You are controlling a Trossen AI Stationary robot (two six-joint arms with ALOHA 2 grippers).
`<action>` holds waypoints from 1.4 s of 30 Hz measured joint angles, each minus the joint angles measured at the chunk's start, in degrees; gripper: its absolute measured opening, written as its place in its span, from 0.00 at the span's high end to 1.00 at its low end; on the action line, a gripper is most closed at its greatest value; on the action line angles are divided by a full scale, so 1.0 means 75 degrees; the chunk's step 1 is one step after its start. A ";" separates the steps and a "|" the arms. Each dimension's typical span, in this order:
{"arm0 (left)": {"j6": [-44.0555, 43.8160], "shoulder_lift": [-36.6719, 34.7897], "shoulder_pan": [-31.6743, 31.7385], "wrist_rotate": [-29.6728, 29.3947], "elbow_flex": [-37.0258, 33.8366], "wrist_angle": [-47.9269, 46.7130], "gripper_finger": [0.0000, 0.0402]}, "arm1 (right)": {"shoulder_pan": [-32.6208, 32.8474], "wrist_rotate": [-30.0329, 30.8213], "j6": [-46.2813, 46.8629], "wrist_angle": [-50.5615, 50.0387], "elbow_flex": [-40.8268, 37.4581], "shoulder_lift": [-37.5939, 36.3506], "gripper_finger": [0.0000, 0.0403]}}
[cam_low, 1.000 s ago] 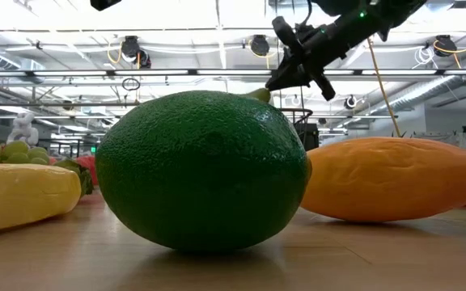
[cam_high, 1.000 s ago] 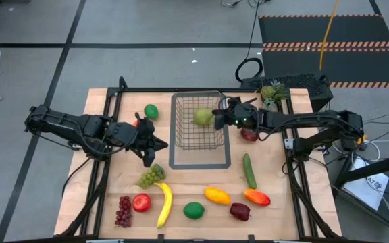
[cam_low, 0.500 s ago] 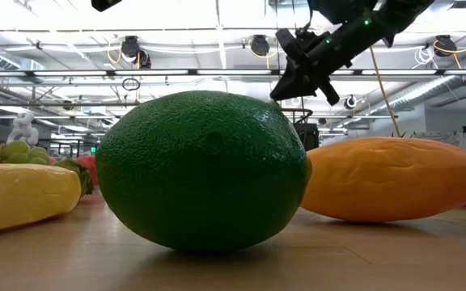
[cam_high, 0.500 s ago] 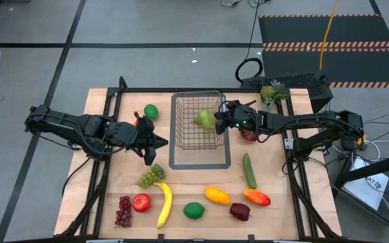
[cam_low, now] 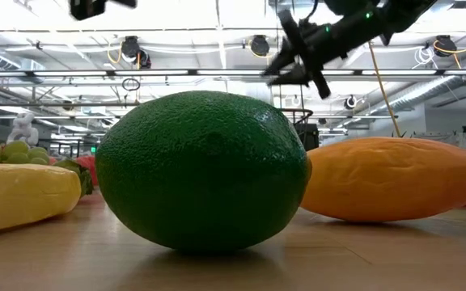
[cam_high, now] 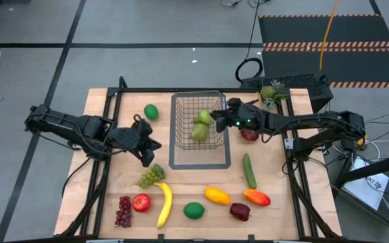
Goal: Build produce basket
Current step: Put the red apple into the gold wire basket
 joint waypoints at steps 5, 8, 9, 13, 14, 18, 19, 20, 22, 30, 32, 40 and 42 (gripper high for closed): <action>-0.1355 0.0000 -0.0241 0.0040 -0.0005 -0.1530 0.94 | 0.0485 -0.0037 0.0390 0.0709 -0.0003 -0.0382 0.71; -0.2003 -0.0001 -0.0616 0.0372 -0.0111 -0.1977 0.94 | 0.0855 -0.0001 0.0547 0.0652 -0.0003 -0.0646 0.71; -0.2192 0.0000 -0.0789 0.0531 -0.0182 -0.2015 0.94 | 0.0993 0.0012 0.0608 0.0571 -0.0003 -0.0730 0.71; -0.2932 0.0007 -0.1640 0.1142 -0.0435 -0.1942 0.89 | 0.1627 0.0442 0.0889 0.0209 -0.0003 -0.0920 0.71; -0.3185 0.0011 -0.1880 0.1213 -0.0521 -0.1920 0.86 | 0.1782 0.0615 0.0919 0.0147 -0.0003 -0.0919 0.71; -0.4282 0.0015 -0.2808 0.1268 -0.0878 -0.1560 0.72 | 0.2284 0.1232 0.0994 0.0068 -0.0003 -0.0884 0.71; -0.4551 0.0015 -0.3035 0.1270 -0.0963 -0.1368 0.68 | 0.2359 0.1333 0.1066 0.0069 -0.0003 -0.0857 0.71; -0.4742 0.0015 -0.3254 0.1271 -0.1065 -0.1093 0.65 | 0.2426 0.1410 0.1135 0.0055 0.0000 -0.0837 0.71; -0.4818 0.0057 -0.3695 0.1253 -0.1260 -0.0325 0.59 | 0.2513 0.1437 0.1164 0.0040 0.0000 -0.0824 0.71; -0.3258 0.1474 -0.5356 0.0574 -0.1352 0.1248 0.54 | 0.2549 0.1404 0.1098 0.0063 0.0002 -0.0830 0.71; -0.3003 0.1831 -0.5559 0.0460 -0.1355 0.1363 0.54 | 0.2586 0.1323 0.1091 0.0057 0.0003 -0.0830 0.71; -0.2770 0.2618 -0.5577 0.0361 -0.1352 0.1325 0.54 | 0.2808 0.1169 0.0870 -0.0010 0.0003 -0.0859 0.71; -0.2923 0.2683 -0.5508 0.0204 -0.1352 0.1199 0.54 | 0.2800 0.1172 0.0870 -0.0012 0.0003 -0.0859 0.71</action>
